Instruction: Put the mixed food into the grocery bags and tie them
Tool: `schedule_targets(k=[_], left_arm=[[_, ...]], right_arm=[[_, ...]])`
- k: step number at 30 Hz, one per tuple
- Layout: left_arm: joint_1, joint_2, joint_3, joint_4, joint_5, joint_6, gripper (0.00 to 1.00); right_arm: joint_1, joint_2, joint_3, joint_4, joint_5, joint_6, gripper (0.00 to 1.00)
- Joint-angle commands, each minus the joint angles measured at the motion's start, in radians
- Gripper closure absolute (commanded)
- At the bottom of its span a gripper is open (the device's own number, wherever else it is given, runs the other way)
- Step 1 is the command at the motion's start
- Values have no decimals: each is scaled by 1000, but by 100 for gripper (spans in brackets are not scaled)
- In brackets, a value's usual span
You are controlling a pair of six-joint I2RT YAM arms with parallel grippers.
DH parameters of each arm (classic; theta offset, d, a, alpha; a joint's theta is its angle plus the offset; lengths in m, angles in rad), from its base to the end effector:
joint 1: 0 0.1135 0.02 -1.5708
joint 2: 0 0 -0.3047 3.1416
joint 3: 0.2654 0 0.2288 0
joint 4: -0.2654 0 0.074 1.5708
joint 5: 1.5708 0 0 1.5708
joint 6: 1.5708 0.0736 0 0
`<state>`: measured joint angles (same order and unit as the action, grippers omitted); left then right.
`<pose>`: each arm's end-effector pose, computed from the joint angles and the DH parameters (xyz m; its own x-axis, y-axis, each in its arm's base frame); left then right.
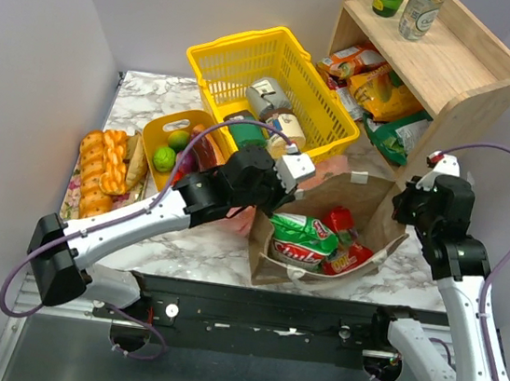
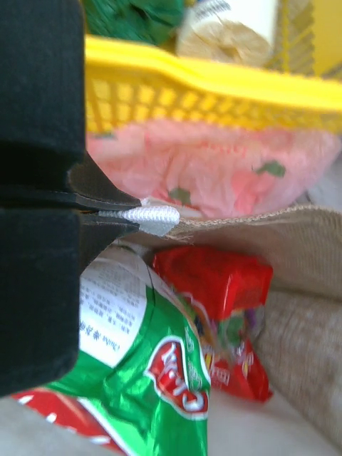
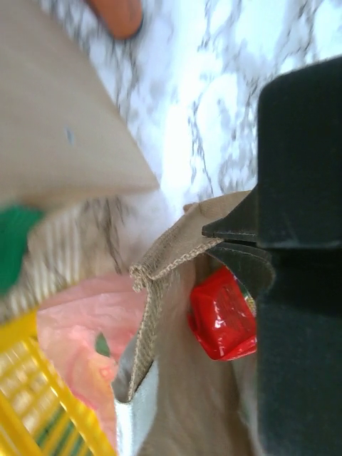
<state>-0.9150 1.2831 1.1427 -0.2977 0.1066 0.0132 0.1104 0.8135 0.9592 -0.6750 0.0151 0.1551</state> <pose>0.1730 -0.2377 0.3718 -0.2475 0.3432 -0.9061 0.8502 0.5255 -0.0332 0.1470 0.0152 0.3518 -0.5108 0.0988 -0.8540 -0.0185 0.9919 0.1258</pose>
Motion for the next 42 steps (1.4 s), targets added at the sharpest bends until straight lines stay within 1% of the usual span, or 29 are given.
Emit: schedule_targets(k=[1,2,3,7,9,13,14,16,17,20,21,22,23,24,25,26,27,28,29,30,31,33,34,36,37,39,40,42], left_arm=[[-73,111,87,31,62,-67,100],[-88,133,106,29,61,-79,100],[-111,156,126,31,55,-84,100],[-160,296,247,49,44,-102,100],[-173,335,284,54,42,-116,100],[-199,433,389,77,58,-122,100],[-209,450,411,78,61,-119,100],[-217,495,468,78,67,-118,100],[-222,507,482,83,70,-117,100],[-223,525,500,100,56,-122,100],[-223,522,496,104,27,-121,100],[-223,509,480,112,18,-119,100],[-222,498,468,115,5,-110,76],[-222,484,454,118,-22,-99,61],[-222,451,419,121,-39,-90,46],[-222,429,399,124,-60,-82,27],[-222,406,376,126,-79,-64,21],[-219,356,327,129,-126,-58,17],[-217,331,303,132,-143,-55,9],[-214,303,278,132,-160,-52,7],[-206,248,231,129,-174,-52,5],[-200,190,183,127,-223,-55,1],[-197,133,145,120,-241,-62,1],[-188,75,108,112,-303,-76,1],[-183,14,73,112,-320,-91,1],[-168,-48,36,112,-353,-111,1],[-162,-103,7,103,-363,-120,1],[-142,-152,-17,80,-412,-169,1]], right_arm=[[-2,-47,18,114,321,-22,99],[-2,-36,26,111,359,-40,99],[-2,-24,33,109,449,-46,99],[-12,41,46,112,598,-81,99],[-21,41,50,115,661,-81,99],[-95,13,50,143,698,-91,99],[-142,10,50,156,694,-98,99],[-198,10,64,161,655,-103,99],[-243,12,67,166,654,-107,99],[-300,15,78,175,655,-115,99],[-304,18,79,175,626,-114,99],[-304,15,81,175,605,-111,91],[-304,18,82,173,585,-106,85],[-305,16,82,173,545,-106,74],[-304,10,85,170,527,-106,35],[-304,4,98,152,505,-94,24],[-304,-5,102,144,459,-91,18],[-304,-34,108,141,430,-89,12],[-304,-49,113,132,401,-83,11],[-304,-69,122,127,370,-75,11],[-304,-91,124,124,305,-68,11],[-304,-161,119,130,206,-42,11],[-304,-181,113,137,83,-35,11],[-304,-240,99,166,-50,-3,11],[-304,-255,86,178,-166,9,11],[-304,-275,67,233,-275,43,11],[-304,-275,44,253,-378,50,11],[-304,-269,23,288,-449,83,12]])
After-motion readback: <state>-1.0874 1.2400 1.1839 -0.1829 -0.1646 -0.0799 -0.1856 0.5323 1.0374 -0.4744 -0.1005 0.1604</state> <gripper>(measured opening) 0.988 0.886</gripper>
